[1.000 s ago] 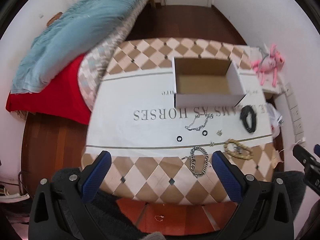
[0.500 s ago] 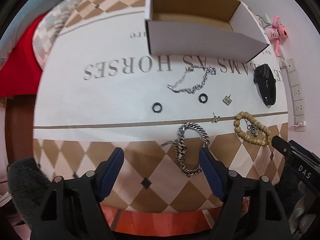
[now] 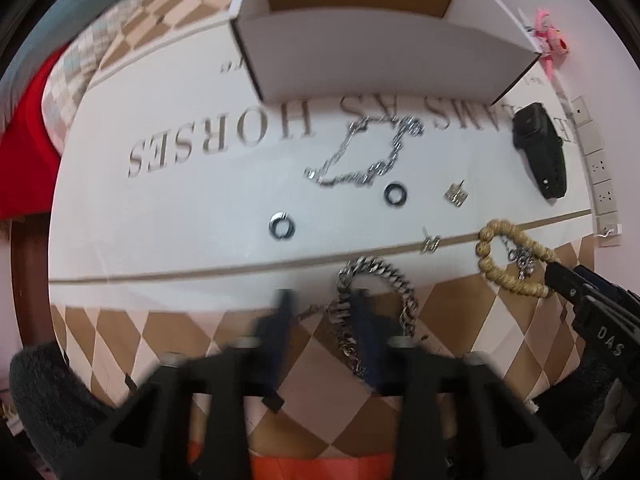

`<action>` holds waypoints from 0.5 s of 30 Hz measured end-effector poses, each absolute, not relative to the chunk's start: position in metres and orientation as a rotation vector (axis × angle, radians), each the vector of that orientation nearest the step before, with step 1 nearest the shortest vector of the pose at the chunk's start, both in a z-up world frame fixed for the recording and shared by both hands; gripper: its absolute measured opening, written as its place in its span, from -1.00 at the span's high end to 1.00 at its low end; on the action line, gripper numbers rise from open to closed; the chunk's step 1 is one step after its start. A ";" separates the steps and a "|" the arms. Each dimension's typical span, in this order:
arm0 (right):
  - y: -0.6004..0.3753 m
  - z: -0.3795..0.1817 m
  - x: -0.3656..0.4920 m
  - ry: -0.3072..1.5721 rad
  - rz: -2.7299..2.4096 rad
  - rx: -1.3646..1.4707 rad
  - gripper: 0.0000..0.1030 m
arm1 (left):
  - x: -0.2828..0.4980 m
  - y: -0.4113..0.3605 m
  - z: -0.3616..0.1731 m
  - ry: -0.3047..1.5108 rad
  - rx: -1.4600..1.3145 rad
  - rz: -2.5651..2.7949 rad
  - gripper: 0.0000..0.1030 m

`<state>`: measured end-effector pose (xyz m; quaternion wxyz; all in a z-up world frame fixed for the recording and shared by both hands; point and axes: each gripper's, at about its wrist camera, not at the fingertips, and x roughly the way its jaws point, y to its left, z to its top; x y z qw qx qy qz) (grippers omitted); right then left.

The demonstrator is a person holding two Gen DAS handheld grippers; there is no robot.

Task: Organize jewelry
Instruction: 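Grasp the thick silver chain bracelet with the left tool while the right tool grasps the wooden bead bracelet, then carry both bracelets into the cardboard box and open both tools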

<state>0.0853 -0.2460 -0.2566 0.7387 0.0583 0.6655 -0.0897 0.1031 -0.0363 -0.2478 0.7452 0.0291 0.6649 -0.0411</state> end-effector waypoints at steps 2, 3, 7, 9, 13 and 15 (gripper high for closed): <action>-0.243 -0.255 0.084 1.446 -0.188 0.118 0.77 | 0.106 -0.035 -0.250 1.459 0.048 -0.100 0.87; -0.242 -0.255 0.083 1.449 -0.185 0.123 0.82 | 0.106 -0.034 -0.251 1.456 0.041 -0.103 0.87; -0.247 -0.252 0.077 1.448 -0.159 0.212 0.82 | 0.105 -0.025 -0.251 1.442 0.022 -0.113 0.88; -0.247 -0.246 0.072 1.434 -0.142 0.242 0.82 | 0.103 -0.020 -0.244 1.434 0.006 -0.116 0.88; -0.244 -0.228 0.064 1.399 -0.104 0.280 0.83 | 0.102 -0.012 -0.217 1.413 -0.036 -0.143 0.88; -0.242 -0.219 0.064 1.388 -0.089 0.293 0.83 | 0.101 -0.005 -0.204 1.398 -0.046 -0.151 0.89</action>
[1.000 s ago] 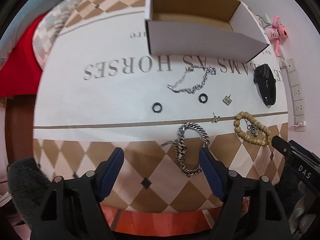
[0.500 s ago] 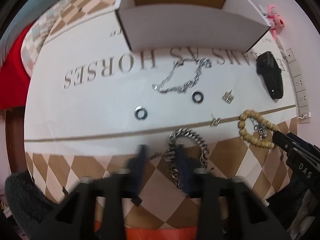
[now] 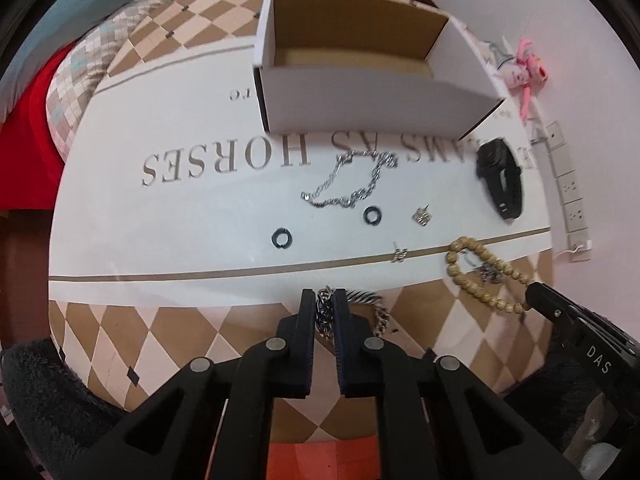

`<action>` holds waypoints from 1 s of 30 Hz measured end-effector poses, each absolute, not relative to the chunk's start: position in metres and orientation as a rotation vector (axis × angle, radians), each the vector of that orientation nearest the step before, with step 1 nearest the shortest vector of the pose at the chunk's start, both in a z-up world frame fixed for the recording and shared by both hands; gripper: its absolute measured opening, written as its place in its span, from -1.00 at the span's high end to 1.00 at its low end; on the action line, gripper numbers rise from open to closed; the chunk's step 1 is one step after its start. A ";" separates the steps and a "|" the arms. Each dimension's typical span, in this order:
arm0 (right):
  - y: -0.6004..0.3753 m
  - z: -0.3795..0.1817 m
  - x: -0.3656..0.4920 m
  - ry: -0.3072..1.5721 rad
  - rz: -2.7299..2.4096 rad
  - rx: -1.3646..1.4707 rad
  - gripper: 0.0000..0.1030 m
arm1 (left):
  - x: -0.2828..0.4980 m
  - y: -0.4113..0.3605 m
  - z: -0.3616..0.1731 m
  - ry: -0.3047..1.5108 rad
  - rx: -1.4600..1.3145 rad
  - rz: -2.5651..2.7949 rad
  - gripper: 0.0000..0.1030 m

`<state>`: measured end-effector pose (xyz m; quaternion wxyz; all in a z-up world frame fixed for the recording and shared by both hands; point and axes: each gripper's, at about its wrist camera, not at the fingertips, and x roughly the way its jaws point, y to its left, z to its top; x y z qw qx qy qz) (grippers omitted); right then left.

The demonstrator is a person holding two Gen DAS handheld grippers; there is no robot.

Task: Organize jewelry
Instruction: 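Carry both bracelets into the cardboard box and open both tools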

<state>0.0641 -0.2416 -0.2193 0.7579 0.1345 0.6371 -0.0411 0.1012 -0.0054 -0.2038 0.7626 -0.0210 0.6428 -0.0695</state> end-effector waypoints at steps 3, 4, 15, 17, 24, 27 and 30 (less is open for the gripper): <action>-0.238 -0.204 0.066 1.361 -0.061 0.310 0.83 | 0.102 0.005 -0.189 1.376 -0.066 -0.162 0.89; -0.236 -0.200 0.067 1.352 -0.051 0.313 0.83 | 0.102 0.004 -0.184 1.367 -0.071 -0.163 0.89; -0.226 -0.142 0.089 1.261 0.072 0.355 0.83 | 0.111 -0.004 -0.119 1.244 -0.112 -0.200 0.90; -0.225 -0.128 0.096 1.240 0.099 0.361 0.83 | 0.120 -0.006 -0.103 1.218 -0.124 -0.212 0.90; -0.216 -0.077 0.149 1.147 0.175 0.345 0.83 | 0.173 -0.010 -0.059 1.126 -0.115 -0.245 0.90; -0.207 -0.072 0.182 1.134 0.188 0.303 0.83 | 0.203 -0.011 -0.056 1.110 -0.093 -0.231 0.90; -0.200 -0.078 0.212 1.152 0.192 0.278 0.83 | 0.231 -0.009 -0.064 1.128 -0.087 -0.218 0.90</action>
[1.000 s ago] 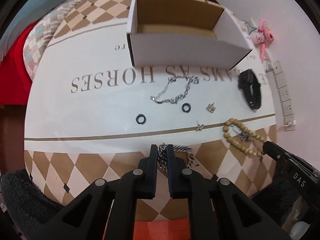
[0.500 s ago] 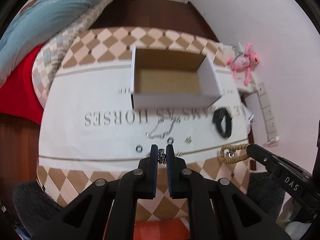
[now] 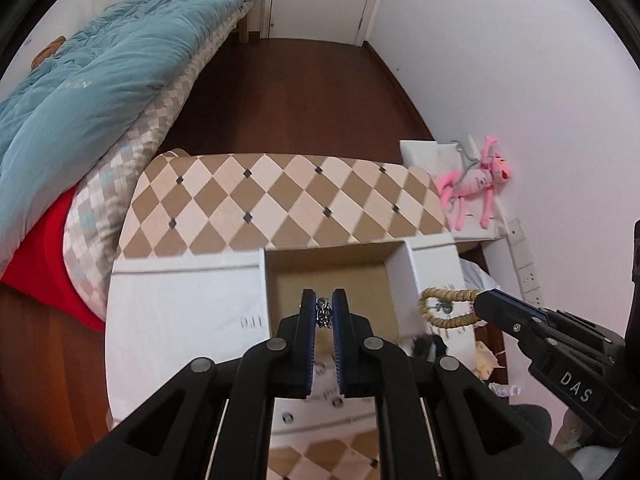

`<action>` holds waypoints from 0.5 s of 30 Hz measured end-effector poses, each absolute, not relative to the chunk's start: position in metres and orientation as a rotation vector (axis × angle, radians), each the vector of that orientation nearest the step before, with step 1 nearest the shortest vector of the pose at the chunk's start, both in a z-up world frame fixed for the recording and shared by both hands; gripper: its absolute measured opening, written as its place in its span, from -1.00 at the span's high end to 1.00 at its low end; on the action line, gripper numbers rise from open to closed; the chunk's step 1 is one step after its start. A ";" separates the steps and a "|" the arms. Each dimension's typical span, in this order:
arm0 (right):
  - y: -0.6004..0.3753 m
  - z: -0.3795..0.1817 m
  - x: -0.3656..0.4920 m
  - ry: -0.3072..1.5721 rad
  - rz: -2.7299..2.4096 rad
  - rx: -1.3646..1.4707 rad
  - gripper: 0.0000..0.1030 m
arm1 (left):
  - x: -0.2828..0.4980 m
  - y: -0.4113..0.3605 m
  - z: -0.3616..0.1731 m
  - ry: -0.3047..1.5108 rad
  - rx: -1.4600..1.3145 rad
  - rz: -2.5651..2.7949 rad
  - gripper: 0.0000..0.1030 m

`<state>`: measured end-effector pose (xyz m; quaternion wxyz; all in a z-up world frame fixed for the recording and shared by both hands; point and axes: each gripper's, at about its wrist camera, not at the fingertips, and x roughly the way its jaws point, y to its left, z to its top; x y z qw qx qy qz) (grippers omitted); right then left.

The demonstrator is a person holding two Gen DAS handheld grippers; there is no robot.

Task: Organize jewelry
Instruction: 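Carry both bracelets into the cardboard box and open both tools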

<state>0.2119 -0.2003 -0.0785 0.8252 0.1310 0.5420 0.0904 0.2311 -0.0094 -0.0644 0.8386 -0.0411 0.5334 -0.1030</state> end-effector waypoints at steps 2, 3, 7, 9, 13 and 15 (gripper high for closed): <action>-0.195 -0.088 0.231 1.171 0.189 0.262 0.83 | 0.250 -0.006 -0.077 1.159 -0.099 -0.217 0.90; -0.193 -0.094 0.239 1.183 0.186 0.252 0.83 | 0.257 -0.005 -0.082 1.171 -0.110 -0.213 0.90; -0.183 -0.120 0.270 1.230 0.189 0.231 0.83 | 0.279 -0.004 -0.105 1.231 -0.129 -0.223 0.90; -0.179 -0.129 0.280 1.249 0.198 0.234 0.83 | 0.287 -0.003 -0.116 1.266 -0.160 -0.241 0.89; -0.172 -0.158 0.296 1.348 0.240 0.250 0.82 | 0.297 0.000 -0.132 1.347 -0.188 -0.215 0.86; -0.176 -0.180 0.298 1.430 0.215 0.252 0.80 | 0.296 0.000 -0.136 1.357 -0.189 -0.202 0.75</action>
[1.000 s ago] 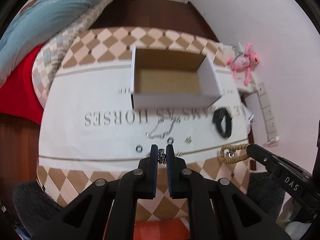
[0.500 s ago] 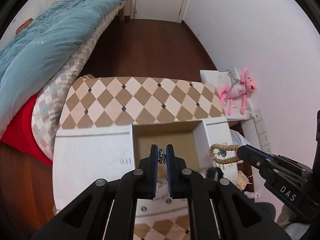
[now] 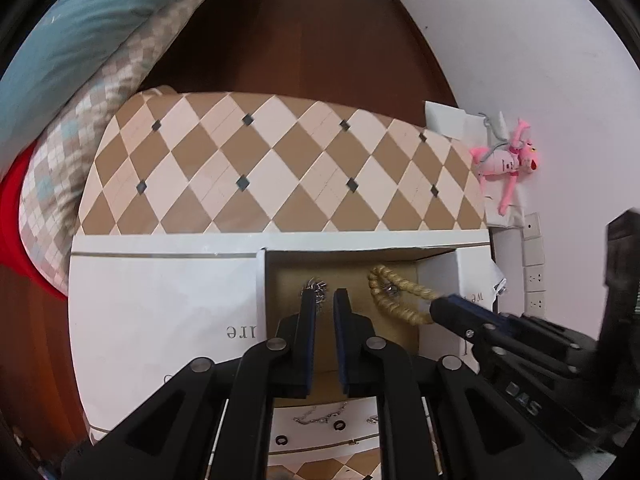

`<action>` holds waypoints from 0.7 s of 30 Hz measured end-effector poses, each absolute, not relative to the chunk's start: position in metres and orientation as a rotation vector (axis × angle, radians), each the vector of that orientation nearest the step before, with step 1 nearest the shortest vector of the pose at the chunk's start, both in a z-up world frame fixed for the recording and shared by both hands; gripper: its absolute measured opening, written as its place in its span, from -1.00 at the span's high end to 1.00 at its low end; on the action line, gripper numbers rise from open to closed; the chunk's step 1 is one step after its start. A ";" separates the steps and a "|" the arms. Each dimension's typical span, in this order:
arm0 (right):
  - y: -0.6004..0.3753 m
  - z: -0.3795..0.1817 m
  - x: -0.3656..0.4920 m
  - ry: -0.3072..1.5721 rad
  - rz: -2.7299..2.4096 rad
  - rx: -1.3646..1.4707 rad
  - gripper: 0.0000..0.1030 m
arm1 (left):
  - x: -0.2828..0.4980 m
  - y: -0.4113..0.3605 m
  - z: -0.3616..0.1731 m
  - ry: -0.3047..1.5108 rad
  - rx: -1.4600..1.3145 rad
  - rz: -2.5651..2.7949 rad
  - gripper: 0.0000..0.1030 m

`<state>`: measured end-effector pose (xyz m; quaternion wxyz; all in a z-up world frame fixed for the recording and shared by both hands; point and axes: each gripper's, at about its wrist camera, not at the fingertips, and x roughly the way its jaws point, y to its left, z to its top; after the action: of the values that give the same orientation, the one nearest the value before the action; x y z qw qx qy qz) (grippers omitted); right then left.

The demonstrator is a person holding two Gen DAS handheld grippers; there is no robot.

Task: Organize jewelry
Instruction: 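Carry both bracelets into the cardboard box and open both tools, then lift both tools out of the box and back over the table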

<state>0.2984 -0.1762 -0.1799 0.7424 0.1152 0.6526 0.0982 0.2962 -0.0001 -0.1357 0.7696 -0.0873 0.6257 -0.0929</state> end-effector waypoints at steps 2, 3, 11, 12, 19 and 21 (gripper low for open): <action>-0.182 -0.188 0.294 1.443 0.186 0.239 0.58 | 0.294 0.000 -0.136 1.354 -0.151 -0.165 0.34; -0.186 -0.188 0.290 1.432 0.165 0.230 0.40 | 0.292 0.000 -0.135 1.338 -0.132 -0.151 -0.08; -0.196 -0.166 0.261 1.313 0.032 0.065 -0.88 | 0.265 0.007 -0.136 1.239 -0.012 -0.012 -0.82; -0.196 -0.165 0.258 1.302 0.014 0.036 -0.96 | 0.260 0.008 -0.138 1.231 -0.005 -0.008 -0.93; -0.189 -0.185 0.229 1.306 -0.030 -0.068 -0.99 | 0.240 0.011 -0.160 1.248 -0.030 0.011 -0.98; -0.187 -0.189 0.225 1.300 -0.040 -0.069 -0.99 | 0.235 0.011 -0.162 1.249 -0.035 0.014 -0.99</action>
<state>0.2255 -0.1873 -0.1885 0.7955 -0.0322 0.6049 -0.0184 0.2353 0.0107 -0.1624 0.8112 -0.0166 0.5845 0.0066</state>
